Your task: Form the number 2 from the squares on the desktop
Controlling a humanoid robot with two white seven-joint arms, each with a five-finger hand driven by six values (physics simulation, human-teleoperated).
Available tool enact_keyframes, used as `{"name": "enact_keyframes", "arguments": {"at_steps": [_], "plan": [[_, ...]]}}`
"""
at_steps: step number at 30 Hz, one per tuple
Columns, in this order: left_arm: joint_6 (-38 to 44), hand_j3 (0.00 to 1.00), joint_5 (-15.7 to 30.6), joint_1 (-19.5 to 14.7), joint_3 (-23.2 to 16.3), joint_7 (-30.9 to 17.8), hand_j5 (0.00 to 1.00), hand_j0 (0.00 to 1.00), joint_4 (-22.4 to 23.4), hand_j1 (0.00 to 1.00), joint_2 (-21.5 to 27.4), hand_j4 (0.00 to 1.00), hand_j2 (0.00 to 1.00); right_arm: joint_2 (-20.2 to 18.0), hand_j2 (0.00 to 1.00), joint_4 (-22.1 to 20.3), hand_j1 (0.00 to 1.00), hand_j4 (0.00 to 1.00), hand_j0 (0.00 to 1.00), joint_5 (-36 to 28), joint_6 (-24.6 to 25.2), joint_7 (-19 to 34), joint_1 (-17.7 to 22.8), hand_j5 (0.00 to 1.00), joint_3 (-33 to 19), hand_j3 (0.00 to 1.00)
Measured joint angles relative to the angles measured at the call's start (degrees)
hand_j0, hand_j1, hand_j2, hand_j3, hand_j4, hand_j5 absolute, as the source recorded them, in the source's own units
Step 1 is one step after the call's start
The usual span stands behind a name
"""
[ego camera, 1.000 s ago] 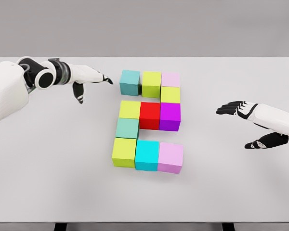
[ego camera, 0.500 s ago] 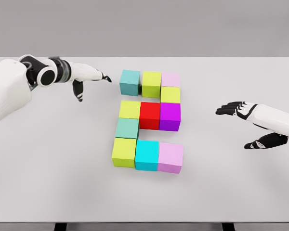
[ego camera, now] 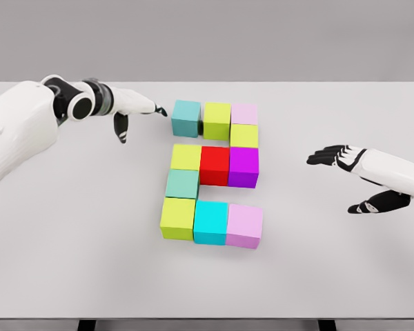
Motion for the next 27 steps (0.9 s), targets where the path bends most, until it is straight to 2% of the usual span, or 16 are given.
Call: {"name": "enact_keyframes", "arguments": {"at_steps": [27], "plan": [[-0.4, 1.00, 0.1, 0.2, -1.0, 0.0, 1.00, 1.00, 0.0, 1.00, -1.6, 1.00, 1.00, 0.0, 1.00, 0.0, 1.00, 1.00, 1.00, 0.4, 0.0, 0.0, -0.1, 1.00, 0.0, 1.00]]}}
